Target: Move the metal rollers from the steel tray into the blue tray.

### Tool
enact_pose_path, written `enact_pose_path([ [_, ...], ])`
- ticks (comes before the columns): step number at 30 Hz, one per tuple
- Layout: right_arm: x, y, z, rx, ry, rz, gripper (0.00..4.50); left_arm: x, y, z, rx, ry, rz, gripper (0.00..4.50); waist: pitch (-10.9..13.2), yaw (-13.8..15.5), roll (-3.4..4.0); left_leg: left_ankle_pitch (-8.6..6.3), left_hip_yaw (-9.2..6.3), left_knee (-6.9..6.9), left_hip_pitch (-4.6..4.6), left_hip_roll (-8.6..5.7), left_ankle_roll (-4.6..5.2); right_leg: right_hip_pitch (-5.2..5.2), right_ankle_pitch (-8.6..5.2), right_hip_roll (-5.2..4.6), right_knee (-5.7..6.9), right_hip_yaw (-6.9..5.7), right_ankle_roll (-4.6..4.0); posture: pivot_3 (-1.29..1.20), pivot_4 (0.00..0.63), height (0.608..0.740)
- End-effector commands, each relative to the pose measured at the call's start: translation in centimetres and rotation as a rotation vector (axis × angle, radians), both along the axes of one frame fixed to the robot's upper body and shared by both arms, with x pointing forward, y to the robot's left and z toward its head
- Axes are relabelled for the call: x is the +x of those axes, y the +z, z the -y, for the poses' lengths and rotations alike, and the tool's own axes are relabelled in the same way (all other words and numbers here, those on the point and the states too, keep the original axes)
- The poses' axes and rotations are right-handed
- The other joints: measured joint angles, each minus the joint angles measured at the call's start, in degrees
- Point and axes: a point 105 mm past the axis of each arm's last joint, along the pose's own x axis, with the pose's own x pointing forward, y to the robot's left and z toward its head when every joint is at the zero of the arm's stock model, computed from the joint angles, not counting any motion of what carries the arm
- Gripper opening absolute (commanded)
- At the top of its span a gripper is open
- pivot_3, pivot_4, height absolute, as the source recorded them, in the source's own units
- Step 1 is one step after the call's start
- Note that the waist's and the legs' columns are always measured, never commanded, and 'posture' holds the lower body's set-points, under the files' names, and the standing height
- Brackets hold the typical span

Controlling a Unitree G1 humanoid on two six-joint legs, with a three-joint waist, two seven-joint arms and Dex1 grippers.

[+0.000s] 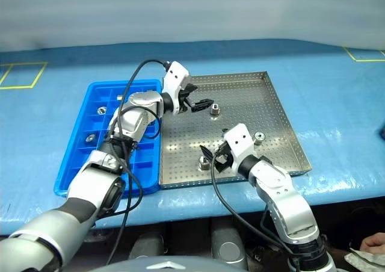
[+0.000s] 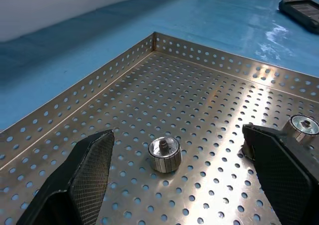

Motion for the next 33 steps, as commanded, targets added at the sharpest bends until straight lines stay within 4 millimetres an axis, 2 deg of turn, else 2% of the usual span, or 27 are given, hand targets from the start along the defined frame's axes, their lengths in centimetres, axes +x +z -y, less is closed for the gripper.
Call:
enact_pose_path([
  [1, -0.4, 1.3, -0.5, 0.019, 0.007, 0.063, 4.50, 1.0, 1.1, 0.8, 0.018, 0.019, 0.077, 4.46, 0.0, -0.4, 0.00, 0.00, 0.00, 0.00, 0.00, 0.00, 0.01, 0.00, 0.01, 0.00, 0.00, 0.01, 0.01, -0.26, 0.150, 0.740],
  [7, -0.7, 1.3, -0.8, 0.034, -0.007, 0.063, 4.50, 2.0, -0.5, 1.3, 0.014, 0.089, 0.047, 4.46, 0.0, -2.0, 0.00, -0.02, 0.01, 0.00, -0.03, -0.01, 0.03, 0.00, 0.02, -0.01, -0.02, 0.02, 0.04, -0.30, 0.150, 0.740],
  [17, -0.8, 1.2, -0.9, 0.043, -0.019, 0.065, 4.50, 3.6, -2.2, 0.0, -0.037, 0.303, -0.013, 4.46, 0.0, -5.9, 0.00, -0.02, 0.01, 0.02, -0.04, -0.02, 0.03, -0.01, 0.08, -0.01, -0.02, 0.04, 0.14, -0.34, 0.150, 0.740],
  [33, -1.2, 1.2, -0.9, 0.048, -0.033, 0.067, 4.50, 3.8, -5.5, -2.5, -0.014, 0.509, -0.117, 4.46, 0.0, -10.4, 0.00, -0.02, 0.04, -0.02, -0.03, -0.04, 0.03, 0.00, 0.11, -0.05, -0.02, 0.07, 0.23, -0.37, 0.150, 0.740],
])
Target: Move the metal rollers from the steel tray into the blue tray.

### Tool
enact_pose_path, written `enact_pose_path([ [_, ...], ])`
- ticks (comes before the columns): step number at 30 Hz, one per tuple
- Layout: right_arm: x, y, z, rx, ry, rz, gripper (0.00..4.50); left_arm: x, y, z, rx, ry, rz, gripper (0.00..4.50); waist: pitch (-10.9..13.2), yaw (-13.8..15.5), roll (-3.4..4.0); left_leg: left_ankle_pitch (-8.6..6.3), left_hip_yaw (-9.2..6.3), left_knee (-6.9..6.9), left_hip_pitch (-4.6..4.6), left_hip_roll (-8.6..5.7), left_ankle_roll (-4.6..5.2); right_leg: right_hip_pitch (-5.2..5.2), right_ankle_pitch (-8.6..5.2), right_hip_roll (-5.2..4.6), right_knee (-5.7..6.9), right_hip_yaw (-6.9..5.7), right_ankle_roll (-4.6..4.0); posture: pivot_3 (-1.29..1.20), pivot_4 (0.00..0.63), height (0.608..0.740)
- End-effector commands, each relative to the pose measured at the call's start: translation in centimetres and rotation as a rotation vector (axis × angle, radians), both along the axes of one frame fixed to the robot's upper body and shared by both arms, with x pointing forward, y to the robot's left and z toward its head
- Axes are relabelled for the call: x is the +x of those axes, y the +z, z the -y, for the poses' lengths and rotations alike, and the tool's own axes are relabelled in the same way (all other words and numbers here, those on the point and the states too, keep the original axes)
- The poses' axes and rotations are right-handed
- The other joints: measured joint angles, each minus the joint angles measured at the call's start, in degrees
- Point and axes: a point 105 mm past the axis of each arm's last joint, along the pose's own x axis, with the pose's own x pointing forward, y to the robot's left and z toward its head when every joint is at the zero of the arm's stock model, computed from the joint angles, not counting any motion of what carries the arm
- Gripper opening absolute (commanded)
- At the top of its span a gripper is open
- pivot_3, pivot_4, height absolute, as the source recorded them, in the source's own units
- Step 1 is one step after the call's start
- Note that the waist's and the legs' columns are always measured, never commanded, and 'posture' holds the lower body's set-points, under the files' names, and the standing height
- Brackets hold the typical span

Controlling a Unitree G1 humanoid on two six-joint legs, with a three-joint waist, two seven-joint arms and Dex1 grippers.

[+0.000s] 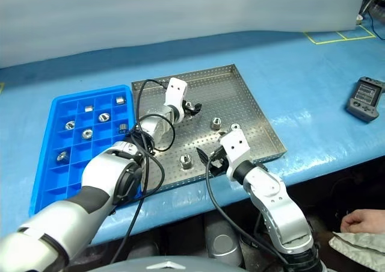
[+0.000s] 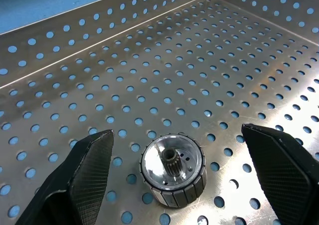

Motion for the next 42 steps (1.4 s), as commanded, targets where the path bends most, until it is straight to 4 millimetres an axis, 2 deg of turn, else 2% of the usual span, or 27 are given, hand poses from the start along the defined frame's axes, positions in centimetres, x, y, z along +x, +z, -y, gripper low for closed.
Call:
enact_pose_path([
  [1, -0.2, 1.7, -0.1, 0.015, 0.003, 0.072, 4.50, 0.5, 0.9, -0.3, -0.006, 0.039, 0.024, 4.46, 0.0, -0.3, 0.00, 0.00, 0.01, 0.00, 0.00, 0.00, 0.00, 0.00, 0.00, 0.00, 0.00, 0.00, 0.00, -0.37, 0.150, 0.740],
  [9, -0.1, 1.7, -0.1, 0.017, 0.004, 0.071, 4.50, 0.1, -0.7, -1.0, -0.008, 0.101, -0.055, 4.46, 0.0, -1.0, 0.00, 0.00, 0.03, -0.01, 0.00, 0.00, 0.00, 0.00, 0.02, 0.00, 0.00, 0.03, 0.03, -0.37, 0.150, 0.740],
  [12, -0.1, 1.7, -0.1, 0.017, 0.001, 0.071, 4.50, 0.0, -0.9, -0.9, -0.008, 0.097, -0.063, 3.87, 0.0, -1.1, 0.00, 0.00, 0.04, -0.01, 0.01, 0.00, 0.00, 0.00, 0.02, -0.01, 0.00, 0.04, 0.03, -0.37, 0.150, 0.740],
  [18, -0.1, 1.6, -0.1, 0.021, -0.001, 0.069, 4.50, 0.0, -0.6, -0.6, -0.036, 0.076, -0.056, 1.90, 0.0, -1.2, 0.00, 0.00, 0.07, -0.01, 0.02, -0.01, 0.00, 0.00, 0.02, -0.01, 0.00, 0.07, 0.04, -0.36, 0.150, 0.740],
  [19, -0.1, 1.6, -0.1, 0.021, -0.001, 0.069, 4.50, 0.1, -0.4, -0.7, -0.048, 0.076, -0.050, 1.66, 0.0, -1.2, 0.00, 0.00, 0.08, -0.01, 0.02, 0.00, 0.00, 0.00, 0.03, -0.01, 0.00, 0.07, 0.04, -0.36, 0.150, 0.740],
  [23, 0.0, 1.6, -0.3, 0.025, 0.006, 0.064, 4.50, 0.5, 1.1, -0.9, -0.089, 0.064, 0.008, 1.67, 0.0, -1.1, 0.00, 0.00, 0.09, -0.01, 0.03, -0.01, 0.00, 0.00, 0.03, -0.01, 0.00, 0.09, 0.05, -0.33, 0.150, 0.740],
  [28, 0.2, 1.5, -1.0, 0.030, 0.043, 0.056, 4.50, 0.7, 5.8, -1.7, -0.160, -0.015, 0.226, 1.67, 0.0, -0.7, 0.00, 0.00, 0.13, -0.05, 0.04, 0.00, 0.00, -0.03, 0.03, -0.01, 0.04, 0.15, 0.05, -0.27, 0.150, 0.740],
  [31, 0.4, 1.6, -1.8, 0.032, 0.087, 0.054, 4.50, -0.8, 9.2, -3.3, -0.179, -0.053, 0.397, 1.67, 0.0, -0.2, 0.00, 0.00, 0.25, -0.14, 0.16, 0.02, 0.00, -0.02, 0.03, 0.00, 0.07, 0.28, 0.05, -0.23, 0.150, 0.740],
  [34, 0.6, 1.8, -2.3, 0.034, 0.120, 0.056, 4.50, -2.8, 11.1, -4.8, -0.152, -0.077, 0.495, 1.67, 0.0, 1.4, 0.01, 0.01, 0.45, -0.29, 0.36, 0.04, 0.00, -0.02, 0.04, 0.03, 0.10, 0.53, 0.05, -0.19, 0.150, 0.740],
  [37, 0.9, 2.0, -3.4, 0.036, 0.178, 0.062, 4.50, -6.4, 13.3, -6.5, -0.089, -0.124, 0.621, 1.67, 0.0, 3.1, 0.02, 0.01, 0.53, -0.31, 0.43, 0.05, 0.00, -0.03, 0.04, 0.08, 0.11, 0.69, 0.05, -0.15, 0.150, 0.740],
  [42, 1.0, 2.4, -5.7, 0.040, 0.294, 0.074, 4.50, -11.6, 15.1, -9.5, 0.030, -0.099, 0.732, 1.67, 0.0, 7.5, 0.02, 0.00, 0.65, -0.26, 0.48, 0.06, 0.01, -0.04, 0.07, 0.11, 0.10, 0.86, 0.08, -0.08, 0.150, 0.740],
])
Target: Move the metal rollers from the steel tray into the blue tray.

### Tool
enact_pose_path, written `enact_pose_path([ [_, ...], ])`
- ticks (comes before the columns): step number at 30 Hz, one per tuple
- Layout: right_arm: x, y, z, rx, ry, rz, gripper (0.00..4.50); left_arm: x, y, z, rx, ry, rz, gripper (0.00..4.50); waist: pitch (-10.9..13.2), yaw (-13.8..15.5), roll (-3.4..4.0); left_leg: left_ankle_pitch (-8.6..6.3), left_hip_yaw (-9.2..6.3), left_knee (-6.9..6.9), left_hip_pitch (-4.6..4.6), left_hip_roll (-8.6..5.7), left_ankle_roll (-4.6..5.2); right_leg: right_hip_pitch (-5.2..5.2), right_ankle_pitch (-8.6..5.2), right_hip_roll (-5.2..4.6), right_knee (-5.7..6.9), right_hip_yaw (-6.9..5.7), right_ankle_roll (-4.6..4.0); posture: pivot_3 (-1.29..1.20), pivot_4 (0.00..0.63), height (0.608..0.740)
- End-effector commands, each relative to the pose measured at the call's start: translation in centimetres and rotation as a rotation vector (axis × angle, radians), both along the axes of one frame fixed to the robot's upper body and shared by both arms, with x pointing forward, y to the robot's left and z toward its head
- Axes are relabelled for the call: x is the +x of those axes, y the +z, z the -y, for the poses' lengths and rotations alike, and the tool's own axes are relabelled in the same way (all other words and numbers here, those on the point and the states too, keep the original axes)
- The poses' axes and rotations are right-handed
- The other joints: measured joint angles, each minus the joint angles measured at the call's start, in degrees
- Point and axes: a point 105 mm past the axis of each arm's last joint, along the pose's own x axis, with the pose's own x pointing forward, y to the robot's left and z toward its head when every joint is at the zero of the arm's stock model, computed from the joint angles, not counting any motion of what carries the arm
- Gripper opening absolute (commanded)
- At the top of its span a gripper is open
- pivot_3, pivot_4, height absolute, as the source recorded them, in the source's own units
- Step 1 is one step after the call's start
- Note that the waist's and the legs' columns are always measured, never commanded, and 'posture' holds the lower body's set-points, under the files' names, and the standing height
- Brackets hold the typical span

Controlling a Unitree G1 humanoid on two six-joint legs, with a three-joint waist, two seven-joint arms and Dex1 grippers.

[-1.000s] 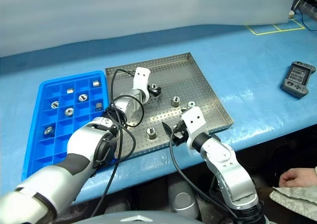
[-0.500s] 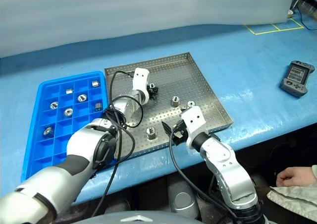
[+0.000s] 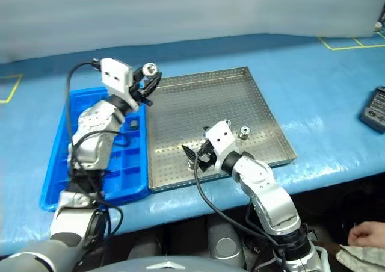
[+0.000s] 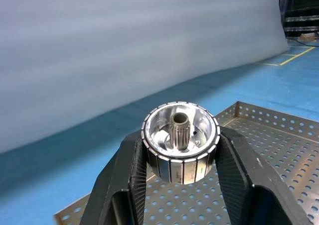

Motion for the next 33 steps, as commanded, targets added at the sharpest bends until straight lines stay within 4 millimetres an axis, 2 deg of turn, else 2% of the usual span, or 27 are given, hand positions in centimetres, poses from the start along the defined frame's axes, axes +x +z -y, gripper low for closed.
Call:
enact_pose_path([
  [1, -0.3, 1.3, -2.0, 0.030, 0.104, 0.052, 4.50, -3.6, 3.1, -1.2, 0.041, 0.038, 0.127, 1.67, 0.0, 1.7, 0.00, 0.00, 0.00, 0.01, 0.00, 0.00, 0.00, 0.00, 0.00, 0.00, -0.01, 0.00, 0.00, -0.06, 0.150, 0.740],
  [5, -0.4, 1.6, -3.4, 0.031, 0.181, 0.065, 4.50, -6.2, 1.8, -3.9, 0.096, 0.169, 0.074, 1.67, 0.0, 5.0, -0.01, 0.00, 0.01, 0.06, 0.02, 0.00, 0.00, 0.03, -0.01, 0.01, -0.01, 0.01, -0.03, -0.02, 0.150, 0.740],
  [9, -0.7, 1.9, -4.9, 0.037, 0.258, 0.074, 4.50, -8.7, -0.3, -6.0, 0.077, 0.283, -0.024, 1.67, 0.0, 7.4, -0.03, -0.01, 0.02, 0.19, -0.01, -0.01, 0.02, 0.06, -0.13, 0.00, -0.04, 0.02, -0.25, 0.03, 0.150, 0.740],
  [15, -1.2, 1.8, -6.2, 0.038, 0.330, 0.073, 4.50, -10.7, -3.8, -7.6, 0.040, 0.405, -0.168, 1.67, 0.0, 9.4, -0.10, -0.01, 0.00, 0.31, 0.02, 0.01, 0.02, 0.15, -0.16, 0.01, -0.02, -0.02, -0.33, 0.06, 0.150, 0.740],
  [28, -1.7, 1.5, -6.5, 0.033, 0.358, 0.064, 4.50, -11.3, -11.0, -8.1, -0.031, 0.459, -0.450, 1.67, -0.1, 10.2, -0.14, -0.02, 0.01, 0.31, 0.01, 0.02, 0.01, 0.11, -0.17, 0.01, -0.04, -0.03, -0.36, 0.04, 0.150, 0.740],
  [33, -1.7, 1.5, -6.3, 0.039, 0.340, 0.061, 4.50, -11.0, -12.4, -8.1, -0.041, 0.455, -0.510, 1.67, -0.1, 10.0, -0.15, -0.02, 0.01, 0.30, -0.01, 0.02, 0.01, 0.09, -0.17, 0.01, -0.04, -0.03, -0.37, 0.02, 0.150, 0.740],
])
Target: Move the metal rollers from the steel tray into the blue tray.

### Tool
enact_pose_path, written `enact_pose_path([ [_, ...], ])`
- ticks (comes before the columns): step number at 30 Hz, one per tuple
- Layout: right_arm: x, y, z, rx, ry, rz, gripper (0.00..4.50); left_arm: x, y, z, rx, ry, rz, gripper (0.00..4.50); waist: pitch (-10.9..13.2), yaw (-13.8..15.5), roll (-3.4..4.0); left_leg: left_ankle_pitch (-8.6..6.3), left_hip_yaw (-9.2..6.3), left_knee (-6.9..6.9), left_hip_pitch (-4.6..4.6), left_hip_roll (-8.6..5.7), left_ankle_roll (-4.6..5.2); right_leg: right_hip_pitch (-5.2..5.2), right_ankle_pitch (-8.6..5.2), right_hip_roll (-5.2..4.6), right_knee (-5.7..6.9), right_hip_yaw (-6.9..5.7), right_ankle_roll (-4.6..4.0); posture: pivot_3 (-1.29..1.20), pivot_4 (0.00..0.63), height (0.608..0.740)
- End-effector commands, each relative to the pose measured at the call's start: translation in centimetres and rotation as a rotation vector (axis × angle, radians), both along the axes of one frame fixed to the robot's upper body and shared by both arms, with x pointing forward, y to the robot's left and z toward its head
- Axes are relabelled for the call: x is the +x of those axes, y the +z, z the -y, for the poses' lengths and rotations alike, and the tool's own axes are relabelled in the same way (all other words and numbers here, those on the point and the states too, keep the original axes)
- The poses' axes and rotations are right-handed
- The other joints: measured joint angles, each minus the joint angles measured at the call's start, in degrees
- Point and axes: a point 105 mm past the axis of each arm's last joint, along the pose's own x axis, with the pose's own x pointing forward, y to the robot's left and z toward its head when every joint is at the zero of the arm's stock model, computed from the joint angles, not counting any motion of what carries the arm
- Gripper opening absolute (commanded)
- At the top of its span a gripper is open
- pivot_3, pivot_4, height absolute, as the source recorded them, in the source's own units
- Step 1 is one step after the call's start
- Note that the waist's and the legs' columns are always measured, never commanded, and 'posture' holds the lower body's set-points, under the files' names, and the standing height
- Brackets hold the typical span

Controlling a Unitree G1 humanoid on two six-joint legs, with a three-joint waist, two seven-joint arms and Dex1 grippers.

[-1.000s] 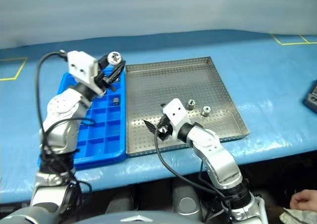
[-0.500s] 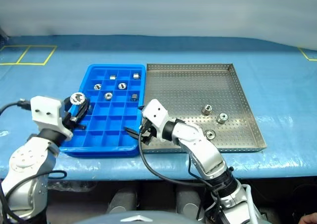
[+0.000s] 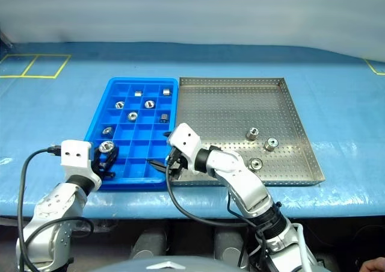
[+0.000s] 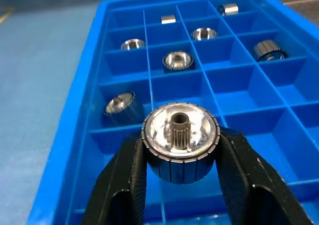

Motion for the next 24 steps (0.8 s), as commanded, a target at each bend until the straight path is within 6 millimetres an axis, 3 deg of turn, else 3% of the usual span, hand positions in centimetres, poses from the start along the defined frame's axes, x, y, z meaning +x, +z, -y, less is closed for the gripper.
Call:
enact_pose_path([
  [1, -0.3, 1.3, 0.0, 0.037, -0.003, 0.043, 4.50, 0.2, -0.4, 0.2, -0.011, -0.011, -0.016, 1.67, 0.0, -0.1, 0.00, 0.00, 0.00, 0.00, 0.00, 0.00, 0.00, 0.00, 0.00, 0.00, -0.01, 0.00, 0.00, 0.01, 0.150, 0.740],
  [5, -0.3, 1.3, 0.2, 0.041, -0.019, 0.041, 4.50, 0.5, -0.6, 0.4, -0.029, -0.024, -0.019, 1.67, 0.0, -0.3, 0.02, 0.00, 0.01, 0.00, 0.00, 0.00, 0.00, 0.00, 0.00, 0.00, -0.01, 0.00, 0.00, 0.00, 0.150, 0.740],
  [6, -0.3, 1.2, 0.3, 0.041, -0.024, 0.041, 4.50, 0.6, -0.4, 0.5, -0.030, -0.031, -0.014, 2.39, 0.0, -0.4, 0.02, 0.00, 0.01, 0.00, 0.00, 0.00, 0.00, 0.00, 0.00, 0.00, -0.01, 0.00, 0.00, 0.00, 0.150, 0.740],
  [12, 0.0, 1.3, 0.9, 0.045, -0.063, 0.042, 4.50, 1.7, 0.5, 1.3, -0.033, -0.093, 0.019, 4.36, 0.0, -0.6, 0.01, 0.00, 0.01, -0.01, -0.02, 0.00, -0.01, -0.02, 0.00, 0.00, -0.02, 0.00, 0.00, -0.02, 0.150, 0.740],
  [18, 0.3, 1.5, 2.0, 0.049, -0.110, 0.044, 4.50, 2.6, 2.9, 2.1, -0.027, -0.154, 0.104, 4.47, 0.0, -0.7, 0.01, 0.00, 0.01, -0.03, -0.06, 0.00, -0.01, -0.04, 0.00, 0.00, -0.04, 0.00, 0.00, -0.04, 0.150, 0.740],
  [24, 1.4, 1.1, 5.7, -0.002, -0.244, 0.051, 4.50, 3.6, 5.7, 4.6, 0.011, -0.358, 0.183, 4.47, 0.0, -1.0, 0.01, -0.01, 0.03, 0.00, -0.08, -0.01, -0.01, -0.04, 0.00, -0.01, -0.07, 0.01, 0.00, -0.07, 0.150, 0.740],
])
